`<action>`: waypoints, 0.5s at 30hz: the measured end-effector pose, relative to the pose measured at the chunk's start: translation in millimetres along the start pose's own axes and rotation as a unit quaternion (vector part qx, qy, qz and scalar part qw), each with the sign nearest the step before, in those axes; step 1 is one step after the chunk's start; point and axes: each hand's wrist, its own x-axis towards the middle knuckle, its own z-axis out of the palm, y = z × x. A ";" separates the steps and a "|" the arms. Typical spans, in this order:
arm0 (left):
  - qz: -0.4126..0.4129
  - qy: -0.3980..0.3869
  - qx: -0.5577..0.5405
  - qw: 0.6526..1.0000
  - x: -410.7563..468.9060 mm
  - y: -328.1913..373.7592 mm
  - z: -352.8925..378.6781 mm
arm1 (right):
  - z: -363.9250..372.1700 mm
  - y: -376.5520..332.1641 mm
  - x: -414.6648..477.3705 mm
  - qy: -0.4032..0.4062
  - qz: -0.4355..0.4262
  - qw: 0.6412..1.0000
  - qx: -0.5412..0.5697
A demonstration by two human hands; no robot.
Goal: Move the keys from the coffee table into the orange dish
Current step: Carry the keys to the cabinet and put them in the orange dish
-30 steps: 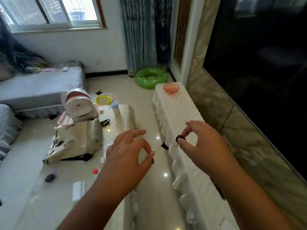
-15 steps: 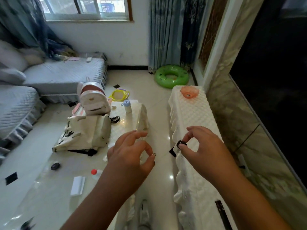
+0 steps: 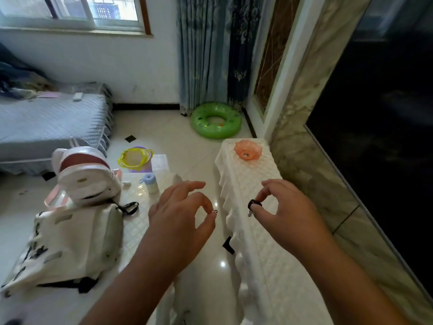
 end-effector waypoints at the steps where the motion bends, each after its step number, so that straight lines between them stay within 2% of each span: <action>1: 0.003 0.002 -0.004 1.000 18.8 -8.6 -1.4 | 3.2 -5.7 17.0 0.008 -0.003 1.000 0.003; 10: -0.010 -0.019 -0.007 1.000 148.6 -61.1 2.0 | 28.0 -18.7 138.8 -0.002 0.005 1.000 0.022; 15: -0.037 -0.012 0.014 0.999 215.9 -81.4 14.6 | 44.1 -11.4 234.3 -0.006 -0.023 0.998 0.053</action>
